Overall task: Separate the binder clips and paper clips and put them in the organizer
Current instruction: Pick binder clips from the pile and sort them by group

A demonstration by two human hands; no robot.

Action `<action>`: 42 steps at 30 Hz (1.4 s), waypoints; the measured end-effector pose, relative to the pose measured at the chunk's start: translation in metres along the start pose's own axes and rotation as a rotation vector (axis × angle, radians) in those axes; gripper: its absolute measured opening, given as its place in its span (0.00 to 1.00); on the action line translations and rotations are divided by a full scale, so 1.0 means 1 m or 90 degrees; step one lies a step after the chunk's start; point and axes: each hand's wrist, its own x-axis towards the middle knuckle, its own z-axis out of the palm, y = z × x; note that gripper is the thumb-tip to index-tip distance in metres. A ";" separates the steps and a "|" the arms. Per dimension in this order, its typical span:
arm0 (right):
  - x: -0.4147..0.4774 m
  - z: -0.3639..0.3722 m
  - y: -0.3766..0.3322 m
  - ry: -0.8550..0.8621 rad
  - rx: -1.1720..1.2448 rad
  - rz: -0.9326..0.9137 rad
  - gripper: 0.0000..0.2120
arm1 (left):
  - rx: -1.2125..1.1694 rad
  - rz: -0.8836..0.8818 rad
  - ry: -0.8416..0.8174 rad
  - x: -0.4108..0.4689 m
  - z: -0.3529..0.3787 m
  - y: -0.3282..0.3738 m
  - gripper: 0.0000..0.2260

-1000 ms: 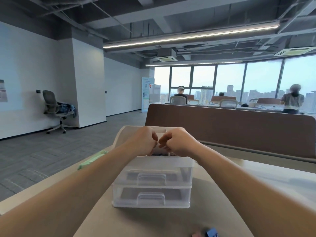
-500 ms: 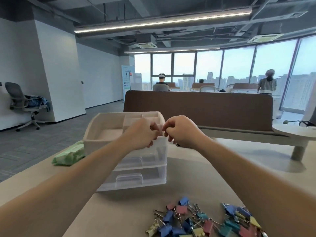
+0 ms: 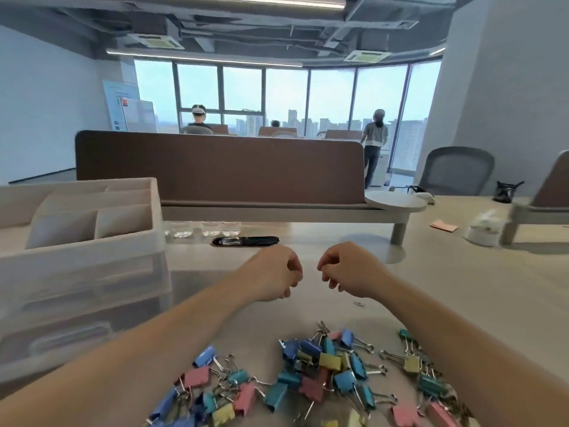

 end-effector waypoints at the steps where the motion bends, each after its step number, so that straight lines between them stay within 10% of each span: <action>1: 0.001 -0.002 0.012 -0.001 -0.009 0.020 0.07 | 0.002 0.005 -0.013 0.010 0.011 0.002 0.05; 19: 0.025 0.021 0.128 -0.060 -0.181 0.150 0.01 | 0.121 0.054 -0.080 0.133 0.127 -0.003 0.19; 42: 0.013 0.036 0.110 -0.065 -0.127 0.115 0.09 | 0.131 0.040 -0.101 0.105 0.127 -0.001 0.06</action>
